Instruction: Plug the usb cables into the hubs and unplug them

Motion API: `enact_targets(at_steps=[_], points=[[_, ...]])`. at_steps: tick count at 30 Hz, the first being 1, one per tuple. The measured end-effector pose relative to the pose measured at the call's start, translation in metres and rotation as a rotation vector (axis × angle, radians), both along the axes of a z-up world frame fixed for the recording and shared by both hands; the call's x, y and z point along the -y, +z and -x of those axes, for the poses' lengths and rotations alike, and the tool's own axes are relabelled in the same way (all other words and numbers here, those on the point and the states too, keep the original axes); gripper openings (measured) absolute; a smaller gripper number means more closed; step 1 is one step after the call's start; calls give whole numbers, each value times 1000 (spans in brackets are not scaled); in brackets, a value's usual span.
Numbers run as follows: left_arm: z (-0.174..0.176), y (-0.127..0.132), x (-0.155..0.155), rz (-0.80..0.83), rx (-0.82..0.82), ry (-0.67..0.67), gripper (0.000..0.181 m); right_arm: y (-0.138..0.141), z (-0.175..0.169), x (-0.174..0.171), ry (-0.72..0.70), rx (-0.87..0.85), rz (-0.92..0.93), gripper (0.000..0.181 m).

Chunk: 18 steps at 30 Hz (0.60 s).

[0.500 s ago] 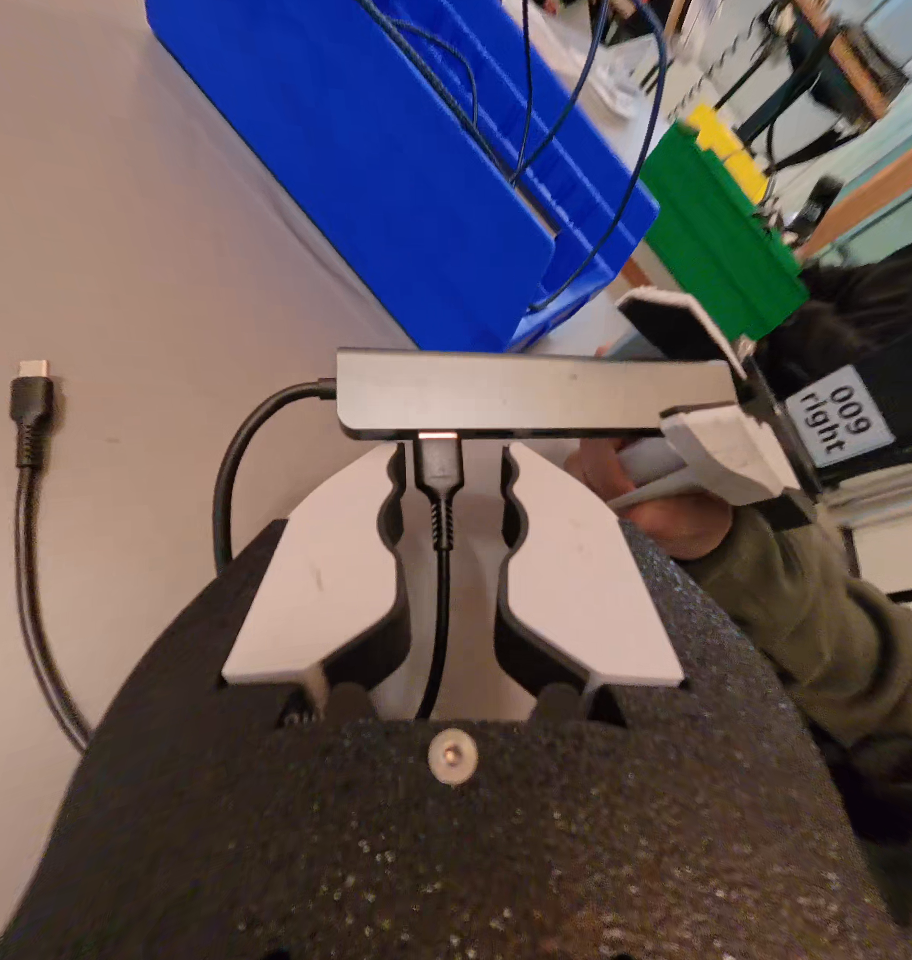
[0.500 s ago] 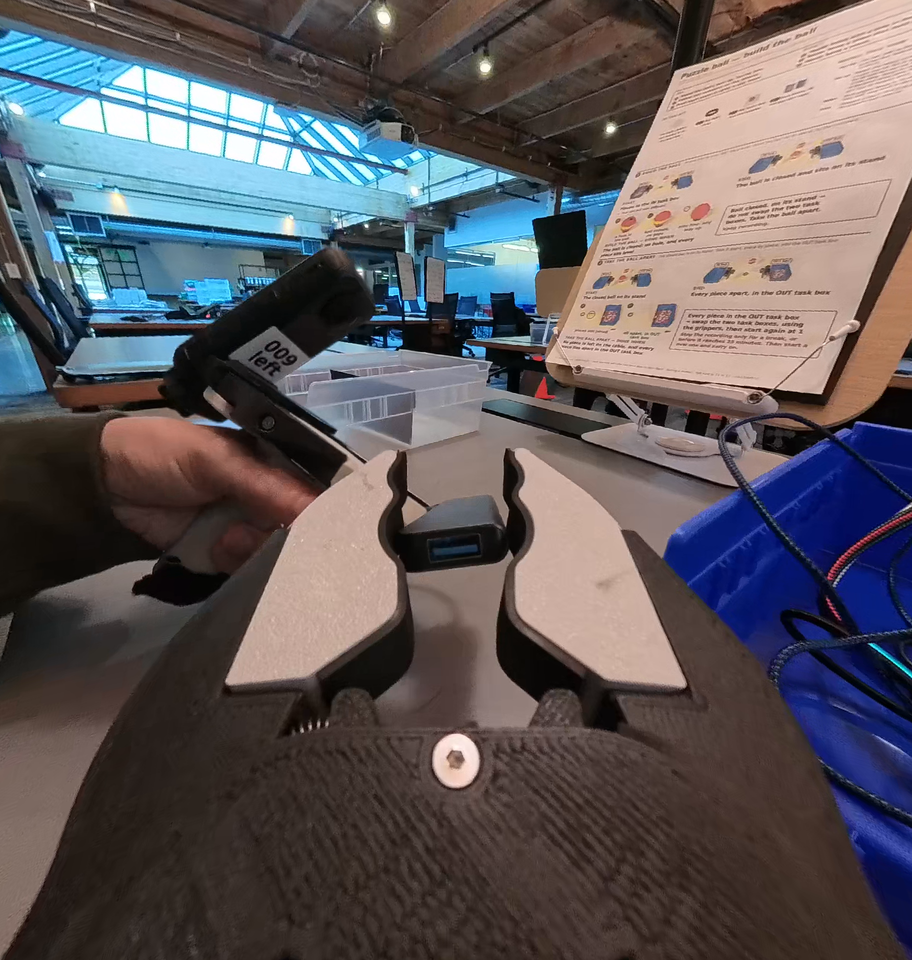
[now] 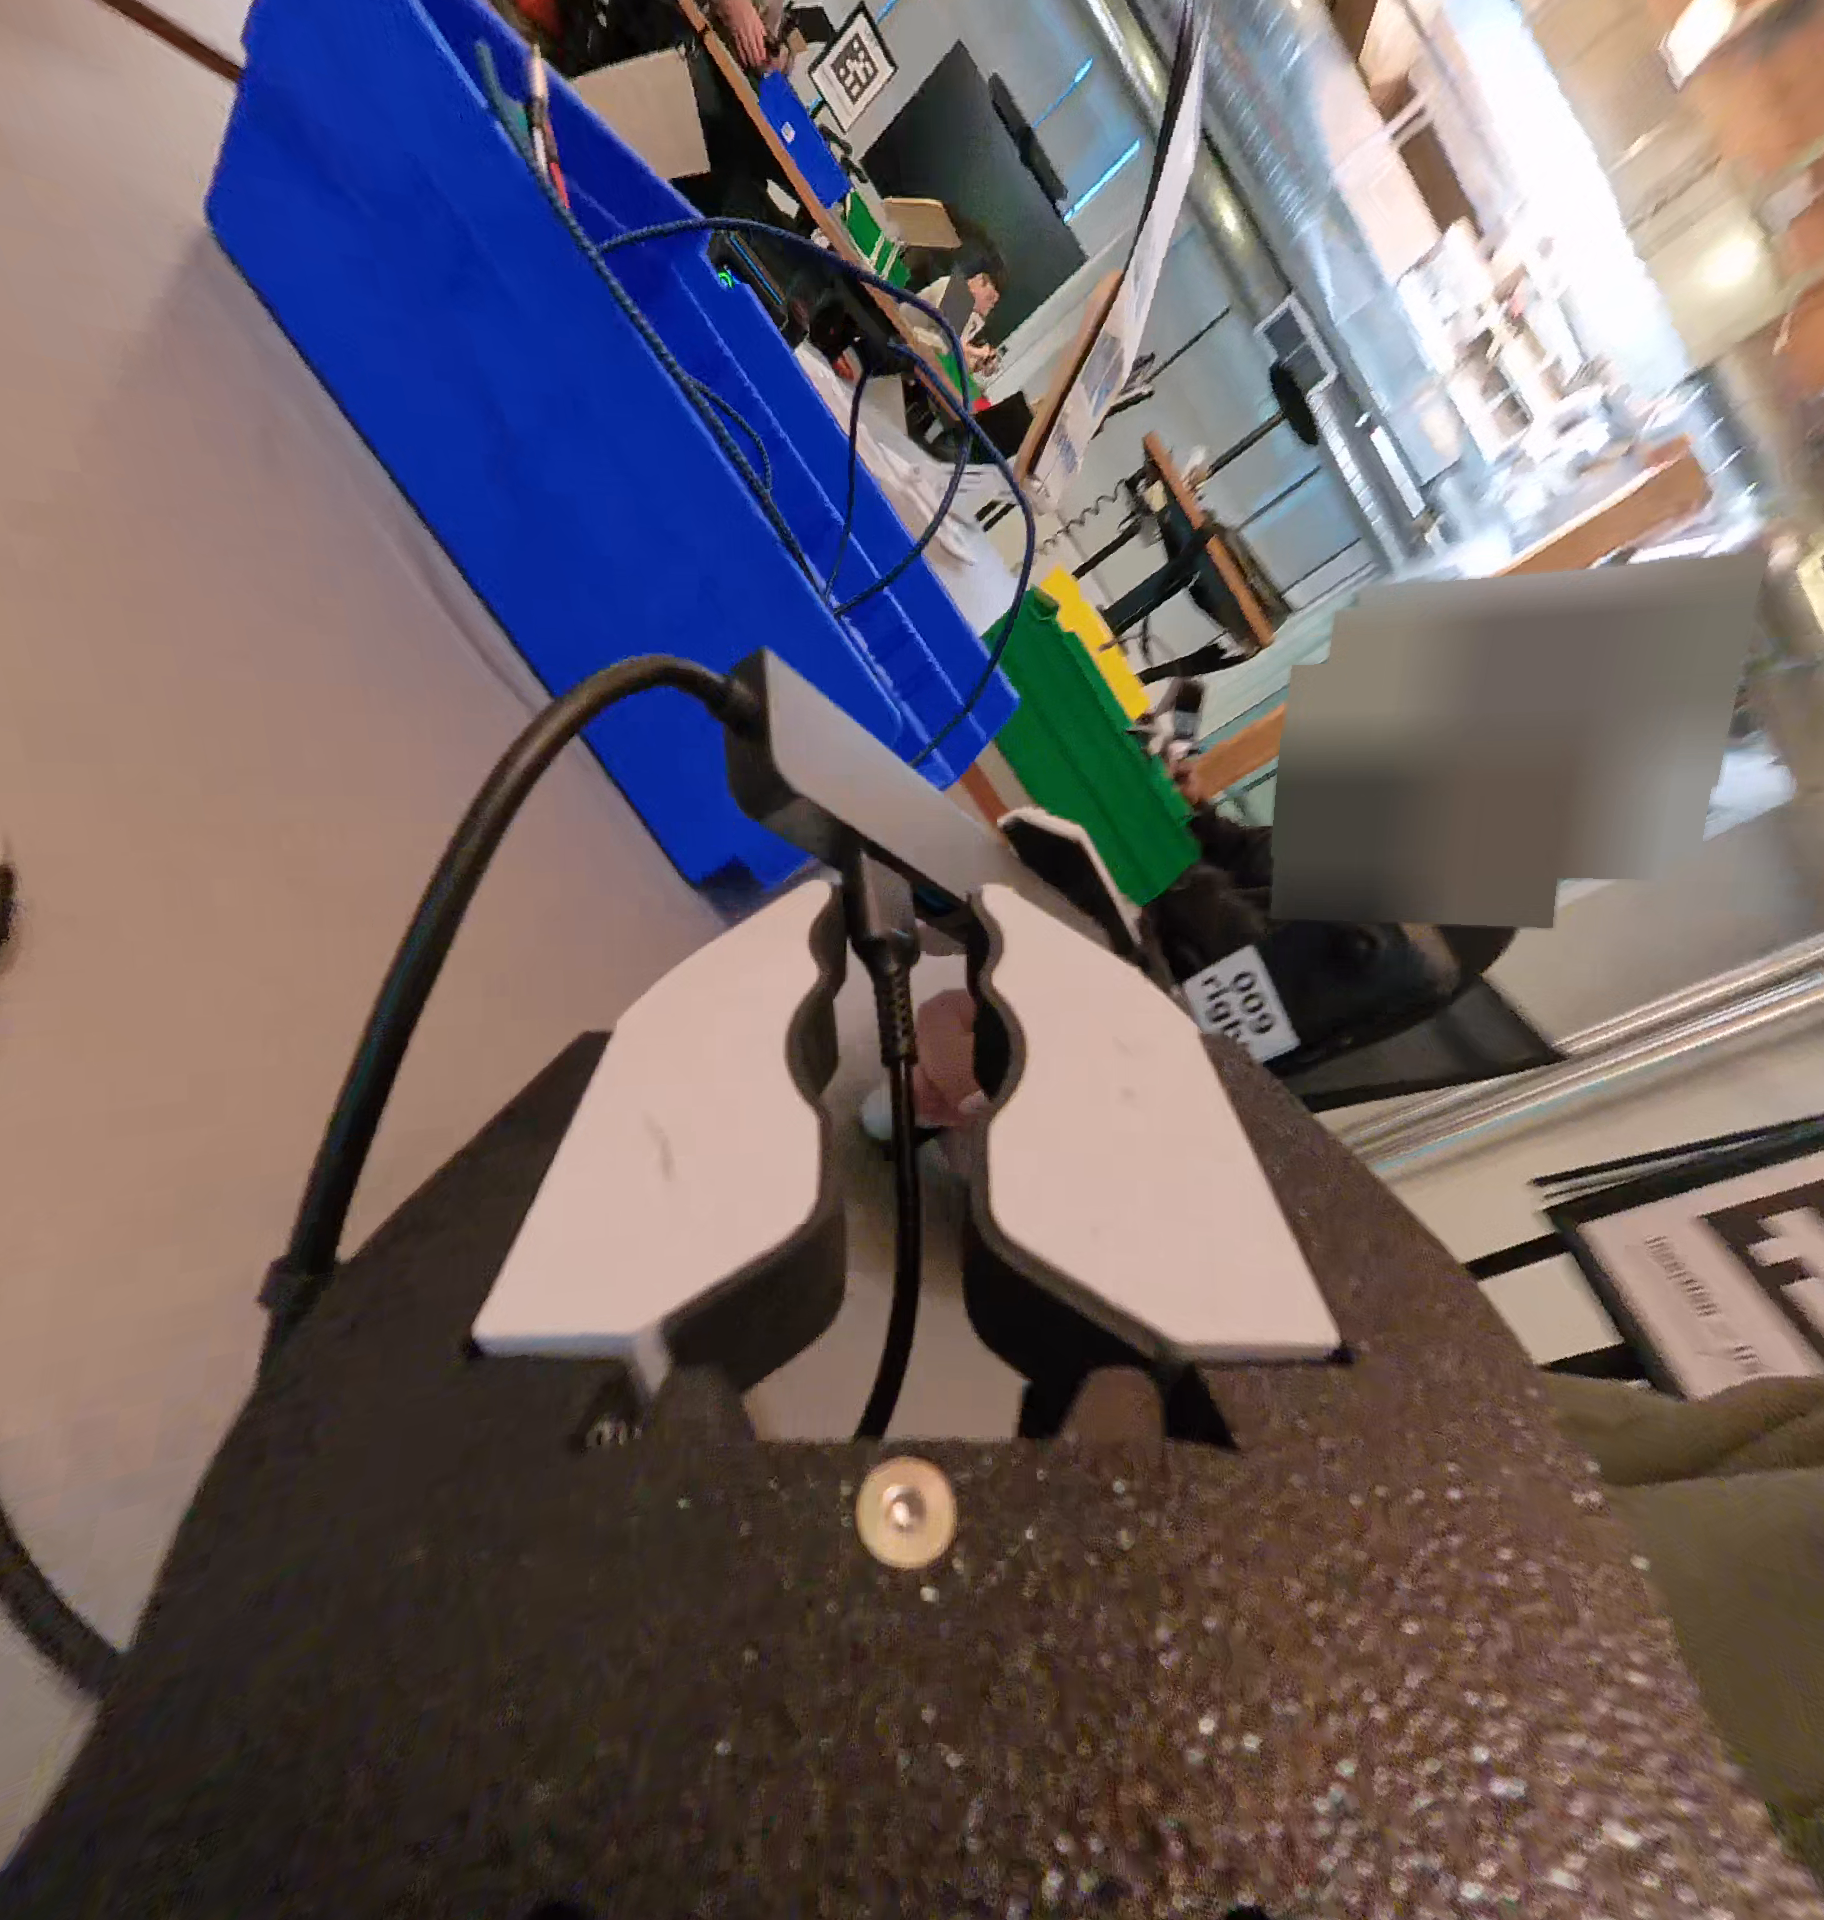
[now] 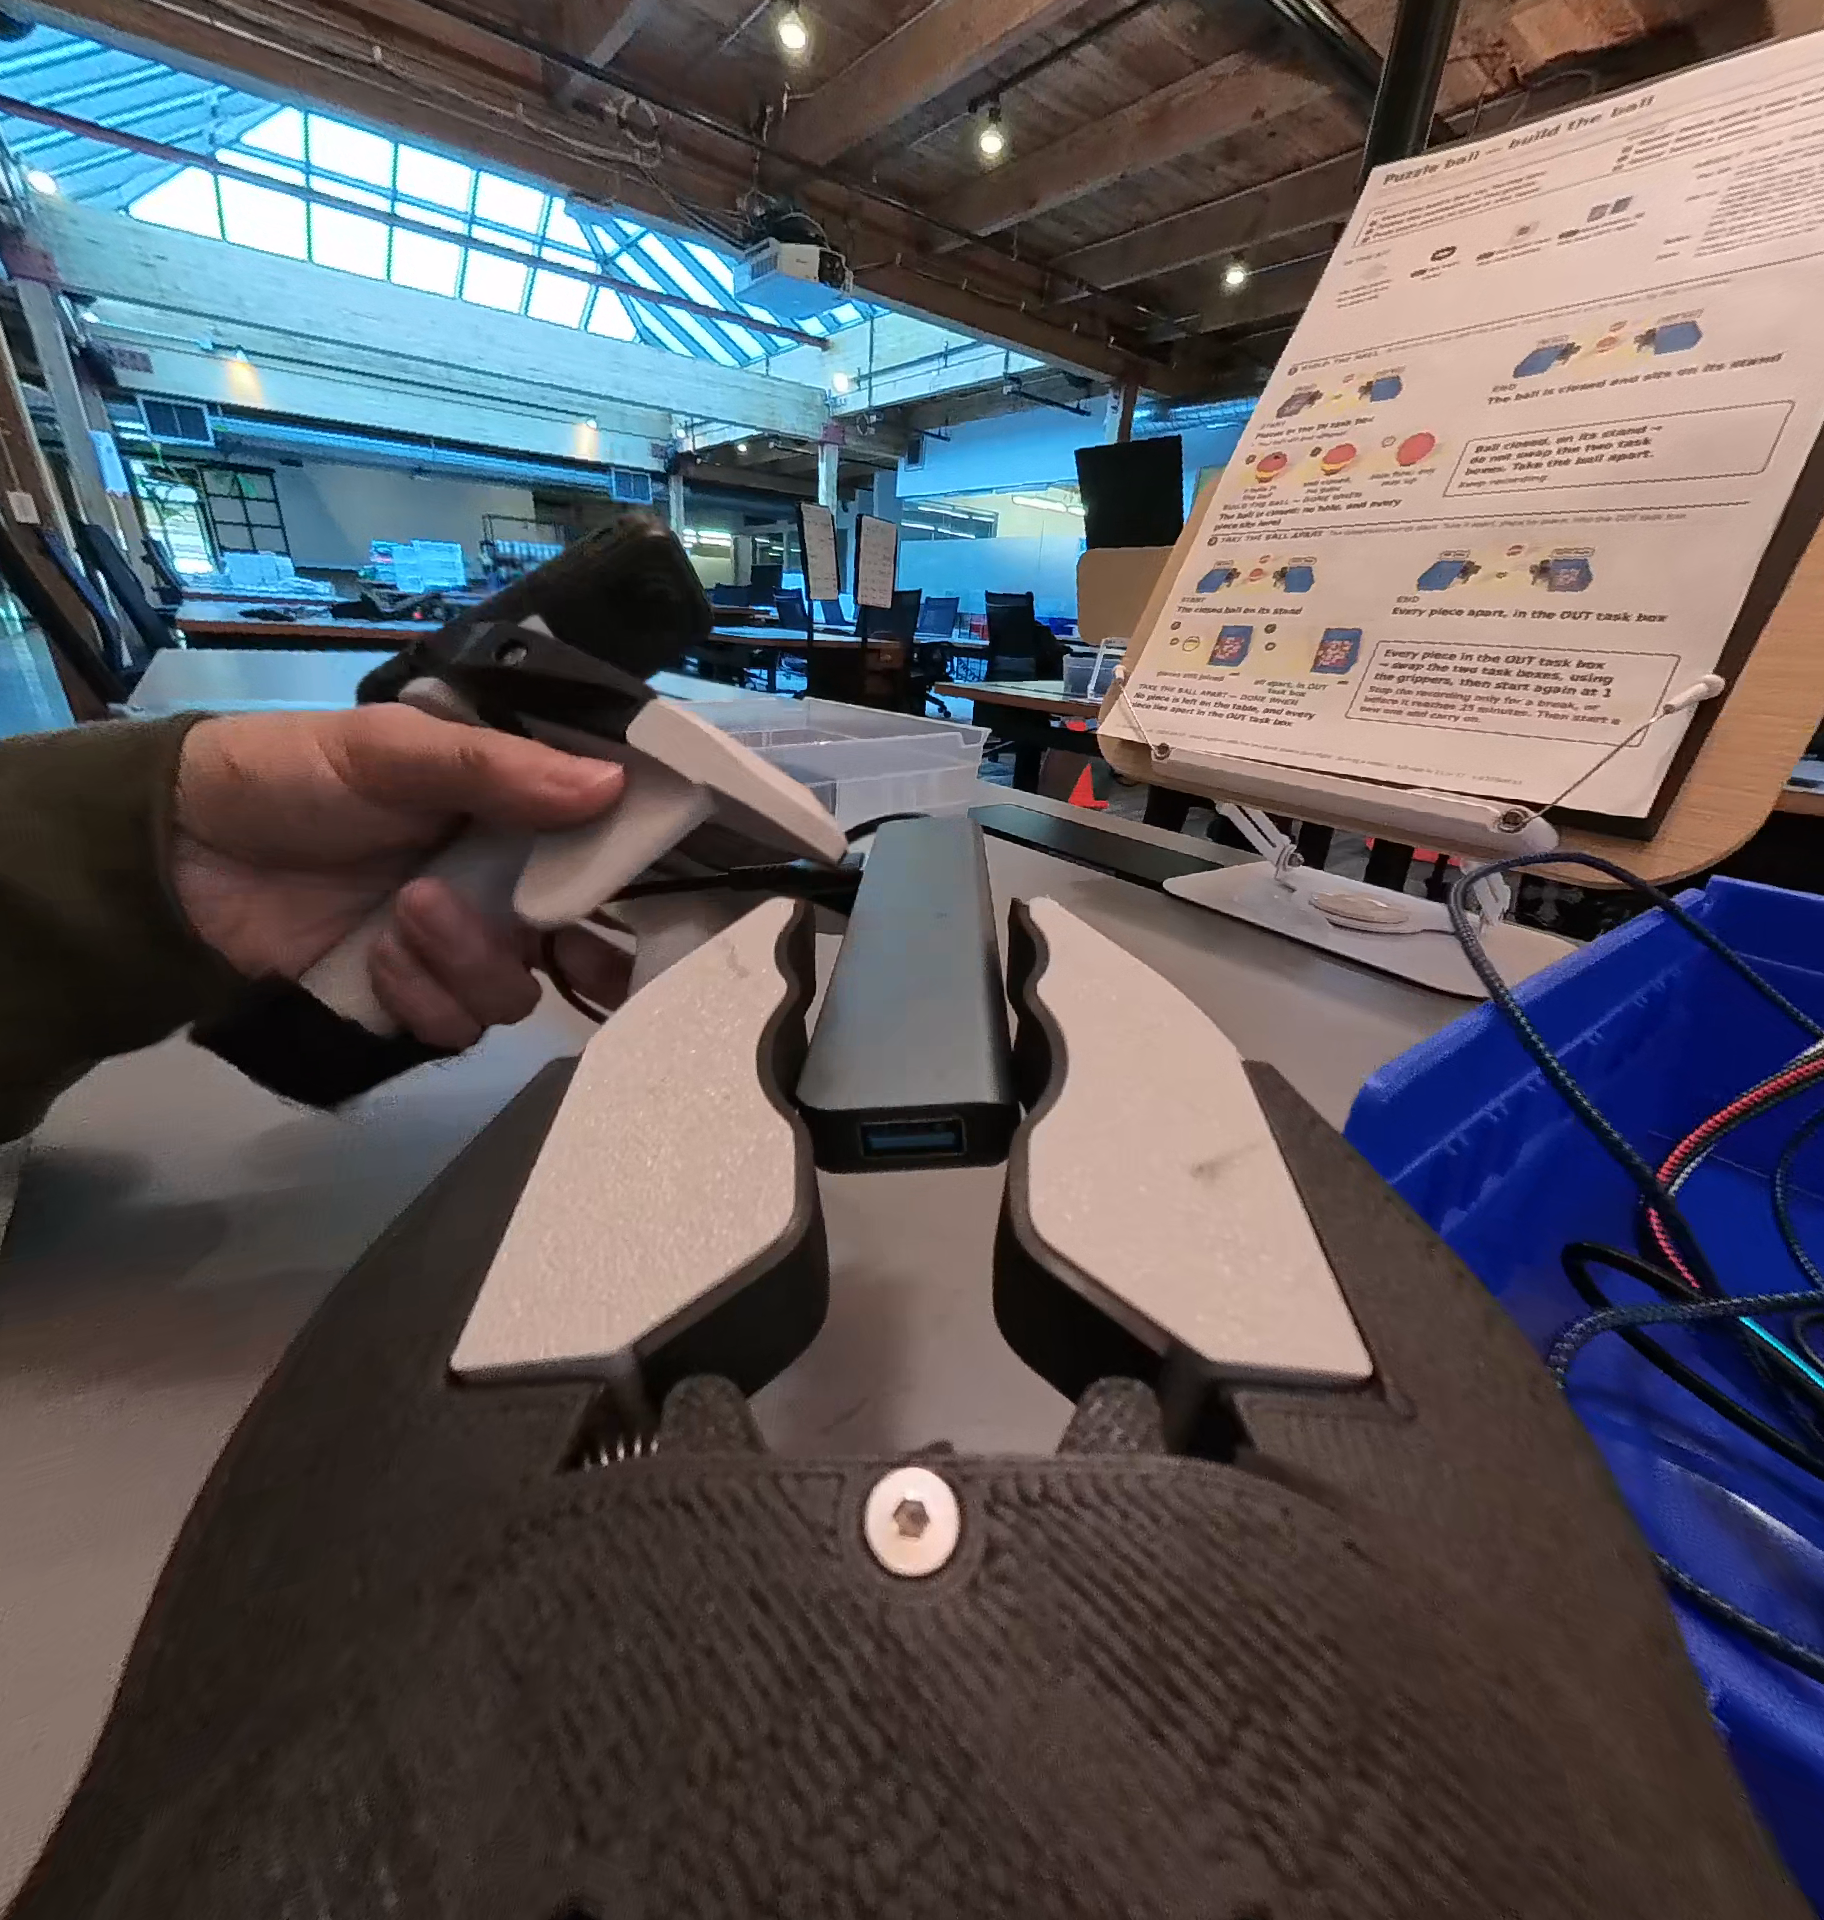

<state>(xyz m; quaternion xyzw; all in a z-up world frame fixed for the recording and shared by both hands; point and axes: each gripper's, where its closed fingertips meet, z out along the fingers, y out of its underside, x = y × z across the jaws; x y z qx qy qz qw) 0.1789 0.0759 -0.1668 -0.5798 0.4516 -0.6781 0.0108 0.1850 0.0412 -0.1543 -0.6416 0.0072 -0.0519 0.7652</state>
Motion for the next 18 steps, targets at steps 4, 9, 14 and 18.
enact_targets(at_steps=[4,9,14,18], points=[[2,13,-5,225,5,3,8,-2,2,-2,-8,26,17,36],[0,18,-8,189,47,61,7,-5,-1,-6,-56,42,47,35],[-4,21,-2,179,20,101,7,-3,-11,-3,-139,22,32,43],[-6,21,9,220,-9,73,6,-2,-12,-2,-143,20,25,49]])
